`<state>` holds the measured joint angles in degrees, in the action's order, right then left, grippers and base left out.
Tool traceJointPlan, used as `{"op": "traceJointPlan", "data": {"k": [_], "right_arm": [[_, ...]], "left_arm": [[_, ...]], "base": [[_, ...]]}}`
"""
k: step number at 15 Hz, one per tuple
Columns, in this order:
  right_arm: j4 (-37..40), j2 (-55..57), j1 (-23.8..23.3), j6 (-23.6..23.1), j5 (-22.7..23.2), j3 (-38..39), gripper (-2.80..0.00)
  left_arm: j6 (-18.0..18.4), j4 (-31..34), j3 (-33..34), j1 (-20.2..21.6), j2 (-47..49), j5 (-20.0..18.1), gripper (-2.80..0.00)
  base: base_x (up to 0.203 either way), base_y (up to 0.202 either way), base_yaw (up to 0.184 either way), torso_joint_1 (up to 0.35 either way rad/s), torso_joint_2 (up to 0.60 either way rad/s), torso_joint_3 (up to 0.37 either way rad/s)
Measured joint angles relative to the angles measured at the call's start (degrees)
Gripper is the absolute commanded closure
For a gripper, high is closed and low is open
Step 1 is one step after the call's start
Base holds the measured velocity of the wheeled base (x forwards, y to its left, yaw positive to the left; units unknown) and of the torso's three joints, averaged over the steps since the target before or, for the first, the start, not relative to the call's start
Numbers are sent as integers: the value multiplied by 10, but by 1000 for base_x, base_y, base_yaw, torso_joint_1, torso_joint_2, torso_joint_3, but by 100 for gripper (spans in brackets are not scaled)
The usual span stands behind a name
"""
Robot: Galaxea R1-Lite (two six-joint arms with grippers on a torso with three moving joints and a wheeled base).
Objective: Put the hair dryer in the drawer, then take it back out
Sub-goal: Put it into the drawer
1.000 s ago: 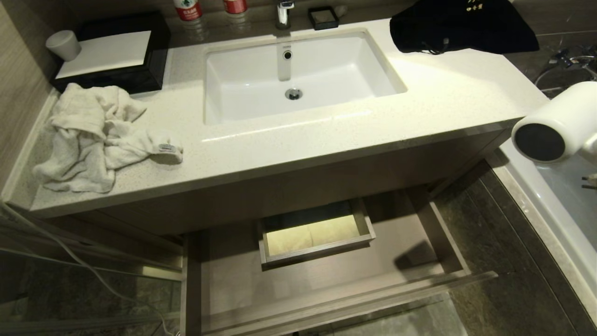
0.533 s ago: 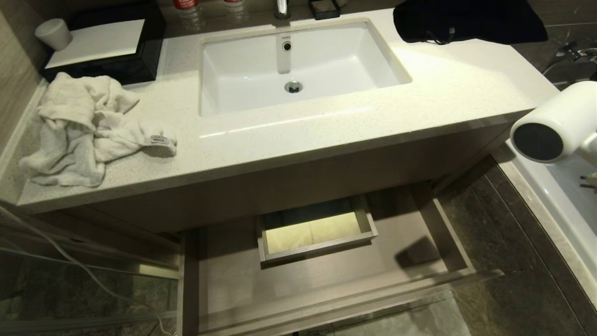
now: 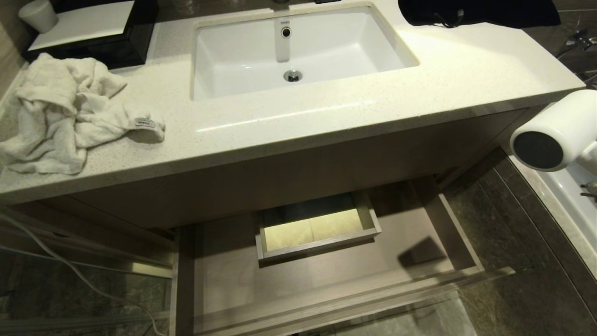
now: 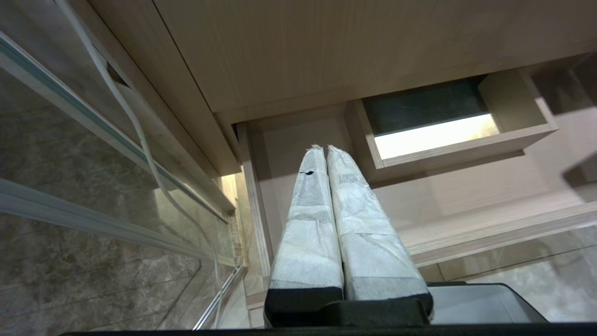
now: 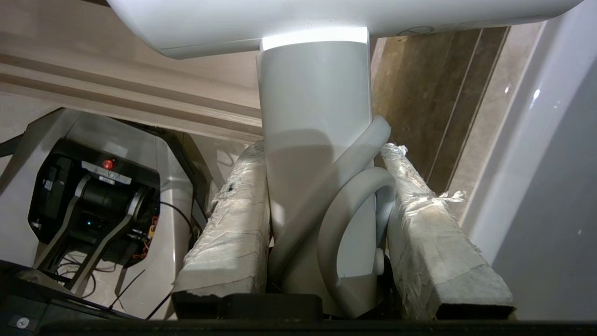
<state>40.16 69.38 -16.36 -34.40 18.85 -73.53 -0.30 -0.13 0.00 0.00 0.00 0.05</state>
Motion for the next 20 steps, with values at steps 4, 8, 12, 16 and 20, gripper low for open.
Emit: {"op": "traceJointPlan", "data": {"k": [4, 8, 12, 16, 20], "right_arm": [[0, -5, 0, 2, 0, 6, 0], [-15, -11, 0, 2, 0, 17, 0], [-34, -21, 0, 3, 0, 34, 0], [-35, -26, 0, 3, 1, 41, 0], [-34, -28, 0, 3, 0, 42, 0]], "left_arm": [[0, 0, 0, 0, 0, 0, 0], [0, -1, 0, 0, 0, 0, 0], [0, 0, 0, 0, 0, 0, 0], [0, 0, 0, 0, 0, 0, 0], [0, 0, 0, 0, 0, 0, 0]], "base": [[0, 0, 0, -224, 508, 278], [0, 0, 0, -239, 543, 300], [0, 0, 0, -221, 514, 301], [0, 0, 0, -200, 497, 296], [0, 0, 0, -175, 483, 302]]}}
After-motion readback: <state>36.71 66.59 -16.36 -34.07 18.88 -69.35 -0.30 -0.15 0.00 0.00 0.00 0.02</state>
